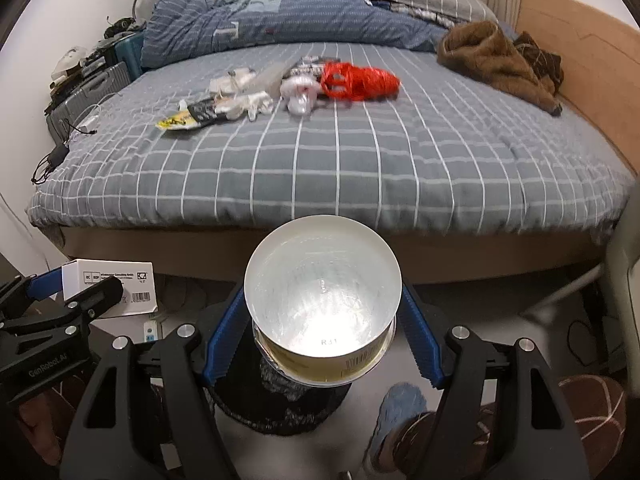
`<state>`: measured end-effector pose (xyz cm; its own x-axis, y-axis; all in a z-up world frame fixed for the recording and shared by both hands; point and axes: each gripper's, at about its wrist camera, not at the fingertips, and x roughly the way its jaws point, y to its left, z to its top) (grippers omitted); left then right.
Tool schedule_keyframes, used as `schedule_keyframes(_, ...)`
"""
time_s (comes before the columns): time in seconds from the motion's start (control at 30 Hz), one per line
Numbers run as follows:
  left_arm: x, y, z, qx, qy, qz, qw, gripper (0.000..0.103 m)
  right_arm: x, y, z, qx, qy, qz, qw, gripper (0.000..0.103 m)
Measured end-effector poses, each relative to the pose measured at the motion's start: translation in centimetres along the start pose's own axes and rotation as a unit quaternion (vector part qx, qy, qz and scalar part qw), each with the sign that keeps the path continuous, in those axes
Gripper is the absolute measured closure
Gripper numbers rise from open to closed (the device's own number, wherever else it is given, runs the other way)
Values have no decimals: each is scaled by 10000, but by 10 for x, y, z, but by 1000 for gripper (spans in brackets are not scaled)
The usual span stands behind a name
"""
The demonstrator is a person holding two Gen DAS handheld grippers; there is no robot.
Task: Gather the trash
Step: 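Carry the white box with the left tool over the black trash bin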
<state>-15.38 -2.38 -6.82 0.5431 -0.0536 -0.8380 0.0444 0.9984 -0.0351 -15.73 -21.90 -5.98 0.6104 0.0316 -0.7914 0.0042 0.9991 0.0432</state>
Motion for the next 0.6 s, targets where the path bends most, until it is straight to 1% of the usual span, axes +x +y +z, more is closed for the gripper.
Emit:
schedule_keyframes(0.1,13,1,-6,-33,107,-35,9999,28,10,-3,-6,3,93,-60,9999,34)
schedule_keyframes(0.23,40,-1,-12,10,379,-134,9992,28,30,-7,-13,15,289,-140,9995,34)
schedule_keyframes(0.43,76,-9,-7,163,606,-147,9979,28,64,-17,-16,119,566,-202,9981,34)
schedule_keyframes(0.6,111,-23,-4,293,836,-249,9958,28,80,-27,-16,146,654,-259,9974,34)
